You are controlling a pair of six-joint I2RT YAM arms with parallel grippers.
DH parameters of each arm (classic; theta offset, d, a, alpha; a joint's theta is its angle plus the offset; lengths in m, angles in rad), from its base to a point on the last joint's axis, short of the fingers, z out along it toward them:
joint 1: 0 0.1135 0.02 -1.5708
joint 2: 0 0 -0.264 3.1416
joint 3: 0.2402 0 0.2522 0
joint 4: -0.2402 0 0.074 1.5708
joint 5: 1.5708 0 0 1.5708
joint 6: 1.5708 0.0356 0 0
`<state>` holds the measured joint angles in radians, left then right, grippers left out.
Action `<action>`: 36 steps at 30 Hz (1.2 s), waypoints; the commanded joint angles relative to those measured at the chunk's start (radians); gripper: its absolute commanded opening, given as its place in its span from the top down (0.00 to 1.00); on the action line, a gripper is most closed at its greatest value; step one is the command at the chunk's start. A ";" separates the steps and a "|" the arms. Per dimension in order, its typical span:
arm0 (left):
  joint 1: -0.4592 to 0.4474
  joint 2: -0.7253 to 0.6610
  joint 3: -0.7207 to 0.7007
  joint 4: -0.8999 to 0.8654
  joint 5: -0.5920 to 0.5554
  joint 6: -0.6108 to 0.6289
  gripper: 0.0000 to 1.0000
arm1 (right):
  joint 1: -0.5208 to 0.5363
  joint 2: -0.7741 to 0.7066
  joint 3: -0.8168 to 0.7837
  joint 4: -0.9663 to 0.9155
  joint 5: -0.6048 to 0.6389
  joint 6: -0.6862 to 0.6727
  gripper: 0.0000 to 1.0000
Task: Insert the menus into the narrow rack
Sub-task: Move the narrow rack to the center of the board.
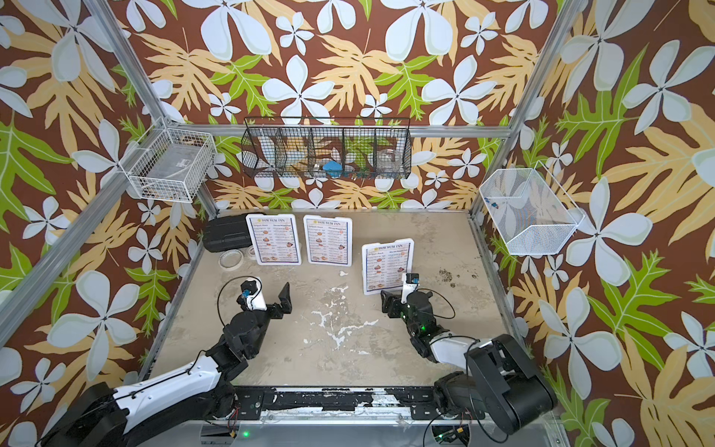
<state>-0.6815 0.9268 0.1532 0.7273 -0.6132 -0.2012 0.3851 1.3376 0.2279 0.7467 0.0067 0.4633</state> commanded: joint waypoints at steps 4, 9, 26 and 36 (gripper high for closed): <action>0.000 0.024 0.022 -0.014 -0.021 -0.005 0.00 | -0.003 0.111 0.073 0.062 0.073 0.009 0.20; 0.000 0.002 0.008 -0.009 -0.020 -0.007 0.00 | -0.010 0.180 0.141 0.036 0.108 0.004 0.21; 0.000 -0.020 -0.004 -0.002 -0.017 -0.003 0.00 | -0.058 0.383 0.349 -0.018 0.105 0.000 0.22; 0.000 -0.027 -0.009 0.006 -0.043 -0.006 0.00 | -0.066 0.491 0.445 -0.031 0.106 0.044 0.23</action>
<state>-0.6815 0.8978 0.1410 0.7158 -0.6323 -0.2047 0.3206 1.8103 0.6559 0.7177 0.1032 0.4927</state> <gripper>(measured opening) 0.996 0.772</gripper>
